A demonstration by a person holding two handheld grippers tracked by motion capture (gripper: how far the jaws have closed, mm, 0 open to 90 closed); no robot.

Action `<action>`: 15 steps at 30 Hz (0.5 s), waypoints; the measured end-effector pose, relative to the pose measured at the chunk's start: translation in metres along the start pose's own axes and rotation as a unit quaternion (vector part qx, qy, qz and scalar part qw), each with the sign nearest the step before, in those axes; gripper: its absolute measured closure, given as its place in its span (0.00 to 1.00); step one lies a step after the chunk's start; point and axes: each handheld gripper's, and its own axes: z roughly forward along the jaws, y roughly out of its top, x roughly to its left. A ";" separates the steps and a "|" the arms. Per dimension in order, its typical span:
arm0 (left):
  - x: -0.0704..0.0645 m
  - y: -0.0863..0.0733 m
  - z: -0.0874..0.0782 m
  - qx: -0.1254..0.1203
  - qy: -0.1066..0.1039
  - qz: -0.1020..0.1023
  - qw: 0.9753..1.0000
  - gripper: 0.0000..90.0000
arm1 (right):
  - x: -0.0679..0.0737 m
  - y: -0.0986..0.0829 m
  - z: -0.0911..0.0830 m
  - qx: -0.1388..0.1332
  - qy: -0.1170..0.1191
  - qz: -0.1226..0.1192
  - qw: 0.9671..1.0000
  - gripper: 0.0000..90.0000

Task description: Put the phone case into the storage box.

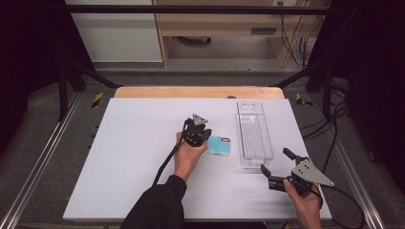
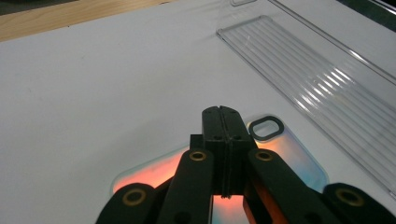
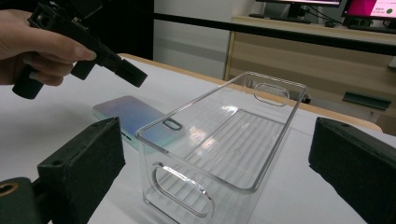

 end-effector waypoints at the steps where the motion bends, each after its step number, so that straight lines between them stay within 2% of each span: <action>1: 0.002 0.001 0.001 0.000 -0.002 -0.005 1.000 1.00 | 0.000 -0.001 0.000 0.004 -0.002 0.000 1.000 0.04; 6: 0.008 0.001 0.008 0.007 0.001 -0.013 1.000 1.00 | -0.001 -0.001 0.001 0.004 -0.002 0.000 1.000 0.04; 10: 0.007 0.001 0.018 0.017 0.009 -0.006 1.000 1.00 | 0.000 -0.001 0.002 0.008 0.001 0.000 1.000 0.04; 15: 0.010 0.002 0.030 0.024 0.013 -0.010 1.000 1.00 | 0.000 -0.001 0.002 0.009 0.002 -0.003 1.000 0.04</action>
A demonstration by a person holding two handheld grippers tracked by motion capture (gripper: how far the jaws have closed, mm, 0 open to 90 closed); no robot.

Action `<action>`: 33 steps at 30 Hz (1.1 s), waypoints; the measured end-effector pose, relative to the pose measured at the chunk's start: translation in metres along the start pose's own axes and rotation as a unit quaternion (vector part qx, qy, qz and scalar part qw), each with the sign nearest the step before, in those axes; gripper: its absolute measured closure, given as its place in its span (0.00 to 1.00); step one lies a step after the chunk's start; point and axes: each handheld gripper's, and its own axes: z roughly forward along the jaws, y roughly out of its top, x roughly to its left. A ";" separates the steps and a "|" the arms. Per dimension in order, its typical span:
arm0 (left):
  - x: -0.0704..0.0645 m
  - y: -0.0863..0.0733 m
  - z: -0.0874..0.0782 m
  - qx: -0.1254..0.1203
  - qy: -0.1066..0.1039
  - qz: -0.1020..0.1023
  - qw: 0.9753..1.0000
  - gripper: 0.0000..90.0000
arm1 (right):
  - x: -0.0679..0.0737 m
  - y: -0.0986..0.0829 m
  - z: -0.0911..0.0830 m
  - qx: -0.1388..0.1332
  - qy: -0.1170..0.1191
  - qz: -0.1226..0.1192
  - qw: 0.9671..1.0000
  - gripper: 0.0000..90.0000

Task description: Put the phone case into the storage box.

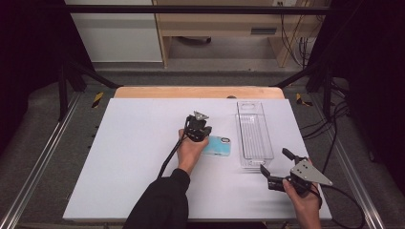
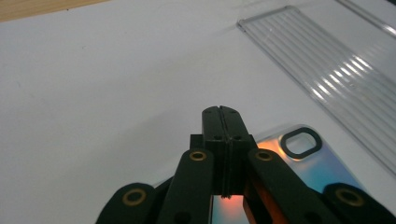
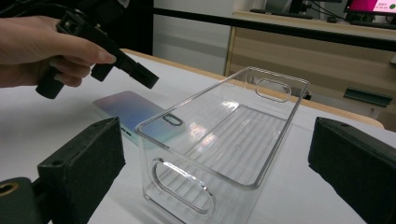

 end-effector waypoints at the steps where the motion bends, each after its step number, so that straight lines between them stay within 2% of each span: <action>1: 0.001 0.001 0.006 0.008 0.003 0.003 1.000 1.00 | 0.000 0.000 0.000 0.000 0.000 0.000 1.000 0.04; 5: 0.000 0.004 0.013 0.016 0.004 0.009 1.000 1.00 | -0.001 0.000 0.000 0.001 0.000 0.004 1.000 0.04; 10: -0.003 0.006 0.020 0.039 0.004 0.011 0.999 1.00 | -0.002 -0.001 0.001 0.002 -0.001 0.002 1.000 0.04; 22: -0.009 0.004 0.036 0.054 -0.003 0.019 0.998 1.00 | -0.003 -0.002 0.001 0.006 0.000 0.004 1.000 0.04; 23: -0.008 0.004 0.036 0.055 -0.005 0.014 0.998 1.00 | -0.003 -0.002 0.001 0.006 0.000 0.004 1.000 0.04; 25: -0.008 0.005 0.036 0.056 -0.007 0.018 0.998 1.00 | -0.003 -0.002 0.001 0.006 0.000 0.004 1.000 0.04; 31: -0.015 0.001 0.028 0.075 -0.012 0.037 0.996 1.00 | -0.003 -0.002 0.001 0.006 -0.001 0.006 1.000 0.04; 33: -0.018 -0.002 0.024 0.074 -0.011 0.040 0.996 1.00 | -0.003 -0.002 0.000 0.005 -0.002 0.008 1.000 0.04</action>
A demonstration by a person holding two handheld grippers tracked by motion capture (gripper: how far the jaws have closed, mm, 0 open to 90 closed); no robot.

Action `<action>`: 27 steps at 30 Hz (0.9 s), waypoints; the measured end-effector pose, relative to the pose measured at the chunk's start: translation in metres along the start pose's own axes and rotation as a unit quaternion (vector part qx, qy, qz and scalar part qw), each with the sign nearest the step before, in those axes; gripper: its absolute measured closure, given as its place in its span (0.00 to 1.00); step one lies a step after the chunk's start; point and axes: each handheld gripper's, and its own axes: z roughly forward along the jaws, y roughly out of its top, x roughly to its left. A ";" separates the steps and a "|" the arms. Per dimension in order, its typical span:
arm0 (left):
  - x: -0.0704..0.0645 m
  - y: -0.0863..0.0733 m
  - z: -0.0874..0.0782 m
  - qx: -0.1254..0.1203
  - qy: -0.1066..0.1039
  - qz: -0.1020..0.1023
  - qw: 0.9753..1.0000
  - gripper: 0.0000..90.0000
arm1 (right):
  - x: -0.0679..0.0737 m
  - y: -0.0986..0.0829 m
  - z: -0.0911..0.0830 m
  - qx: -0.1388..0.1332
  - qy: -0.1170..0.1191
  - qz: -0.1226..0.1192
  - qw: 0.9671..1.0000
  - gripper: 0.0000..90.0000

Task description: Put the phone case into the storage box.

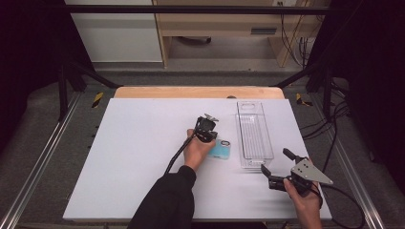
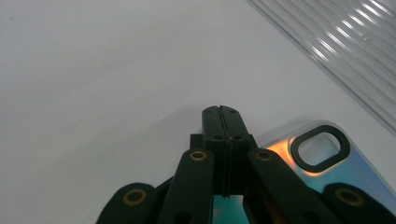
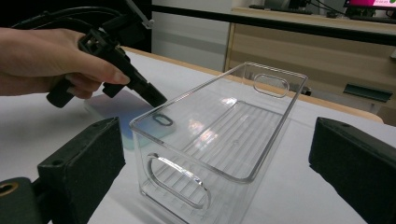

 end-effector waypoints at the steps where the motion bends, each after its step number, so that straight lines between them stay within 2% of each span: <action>1: -0.001 -0.002 -0.002 0.001 -0.002 -0.001 1.000 1.00 | 0.000 0.000 0.000 -0.001 0.000 0.000 1.000 0.04; 7: -0.005 -0.016 -0.012 -0.011 -0.007 -0.005 1.000 1.00 | 0.001 0.000 0.000 0.000 0.001 0.000 1.000 0.04; 14: -0.009 -0.030 -0.024 -0.010 -0.013 -0.008 1.000 1.00 | 0.000 0.000 0.000 0.000 -0.001 0.000 1.000 0.04; 23: -0.014 -0.047 -0.039 -0.009 -0.020 0.012 1.000 1.00 | 0.000 -0.001 -0.001 0.000 -0.002 0.005 1.000 0.04; 27: -0.015 -0.053 -0.044 -0.012 -0.022 0.013 1.000 1.00 | 0.000 -0.001 -0.002 -0.001 -0.001 0.008 1.000 0.04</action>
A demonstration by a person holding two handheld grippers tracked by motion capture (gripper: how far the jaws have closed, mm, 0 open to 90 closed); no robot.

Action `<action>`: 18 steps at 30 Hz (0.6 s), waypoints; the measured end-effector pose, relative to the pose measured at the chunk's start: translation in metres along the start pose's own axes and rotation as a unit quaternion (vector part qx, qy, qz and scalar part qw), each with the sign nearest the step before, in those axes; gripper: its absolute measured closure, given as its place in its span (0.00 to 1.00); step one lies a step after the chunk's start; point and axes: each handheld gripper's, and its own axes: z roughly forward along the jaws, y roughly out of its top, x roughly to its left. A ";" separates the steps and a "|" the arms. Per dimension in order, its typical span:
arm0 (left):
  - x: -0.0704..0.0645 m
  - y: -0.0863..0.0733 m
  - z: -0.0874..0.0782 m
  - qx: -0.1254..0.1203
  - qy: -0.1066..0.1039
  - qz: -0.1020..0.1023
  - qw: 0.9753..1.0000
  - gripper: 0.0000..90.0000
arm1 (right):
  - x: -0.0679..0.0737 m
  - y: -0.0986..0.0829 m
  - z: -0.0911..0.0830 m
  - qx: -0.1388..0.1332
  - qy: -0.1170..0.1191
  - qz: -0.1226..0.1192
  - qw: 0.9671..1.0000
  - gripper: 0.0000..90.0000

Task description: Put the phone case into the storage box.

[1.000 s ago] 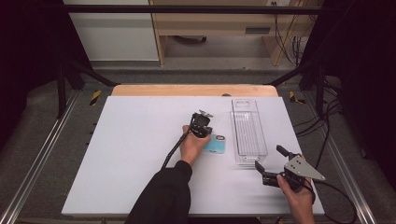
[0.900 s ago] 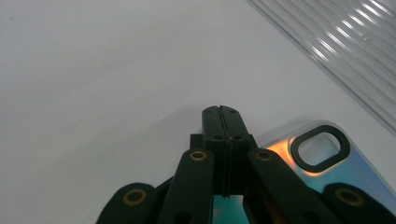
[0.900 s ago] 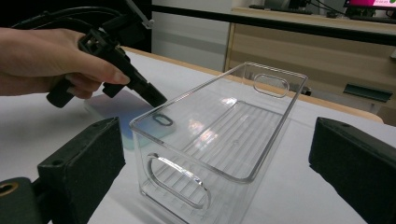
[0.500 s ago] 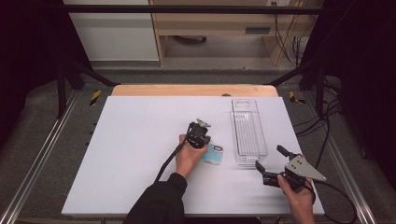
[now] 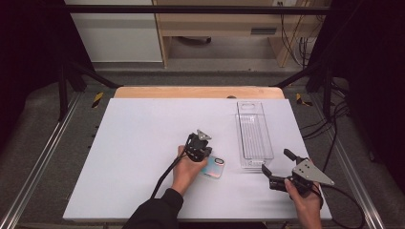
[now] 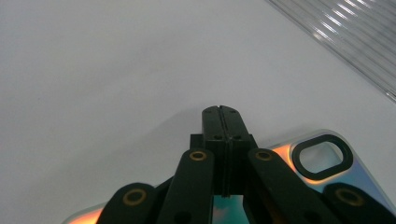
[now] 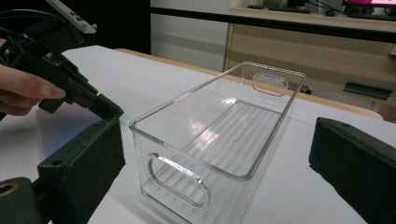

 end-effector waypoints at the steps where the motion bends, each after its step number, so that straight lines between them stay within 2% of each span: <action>1: 0.000 -0.001 -0.001 -0.001 -0.001 0.000 1.000 1.00 | 0.000 0.000 0.000 0.000 0.000 -0.002 1.000 0.04; 18: -0.004 -0.019 -0.016 -0.007 -0.017 0.003 1.000 1.00 | 0.000 0.001 -0.001 -0.003 0.001 -0.002 1.000 0.04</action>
